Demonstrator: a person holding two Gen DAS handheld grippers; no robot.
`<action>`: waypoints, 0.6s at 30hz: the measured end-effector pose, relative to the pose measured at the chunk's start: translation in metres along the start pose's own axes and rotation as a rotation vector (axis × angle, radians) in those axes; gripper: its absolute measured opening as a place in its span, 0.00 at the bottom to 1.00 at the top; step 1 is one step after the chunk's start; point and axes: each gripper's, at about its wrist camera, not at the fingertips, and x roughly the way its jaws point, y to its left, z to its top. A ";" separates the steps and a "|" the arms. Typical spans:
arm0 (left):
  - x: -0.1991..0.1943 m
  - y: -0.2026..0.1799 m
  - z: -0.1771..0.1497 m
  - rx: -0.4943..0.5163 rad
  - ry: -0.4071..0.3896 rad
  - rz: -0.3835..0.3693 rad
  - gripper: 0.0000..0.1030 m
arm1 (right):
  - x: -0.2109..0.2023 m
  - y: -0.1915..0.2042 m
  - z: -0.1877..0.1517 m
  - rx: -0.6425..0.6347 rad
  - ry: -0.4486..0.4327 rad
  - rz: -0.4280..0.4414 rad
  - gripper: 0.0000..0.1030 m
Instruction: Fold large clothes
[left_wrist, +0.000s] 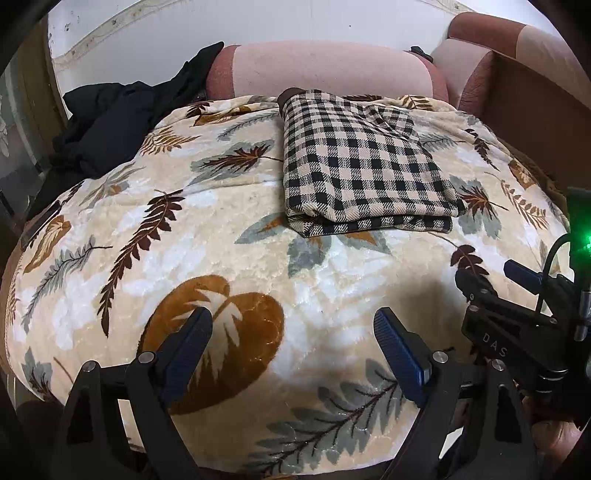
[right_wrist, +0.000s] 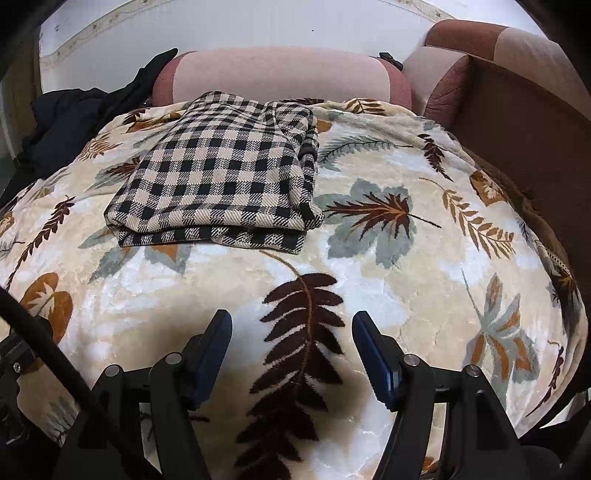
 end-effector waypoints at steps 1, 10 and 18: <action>0.000 0.000 -0.001 -0.001 0.002 0.000 0.86 | -0.001 0.001 0.000 -0.005 -0.005 -0.003 0.70; -0.001 0.000 -0.003 -0.002 0.008 -0.008 0.86 | -0.002 0.003 -0.001 -0.025 -0.012 -0.009 0.71; -0.001 0.001 -0.005 -0.011 0.022 -0.015 0.86 | -0.002 0.003 -0.001 -0.027 -0.015 -0.009 0.71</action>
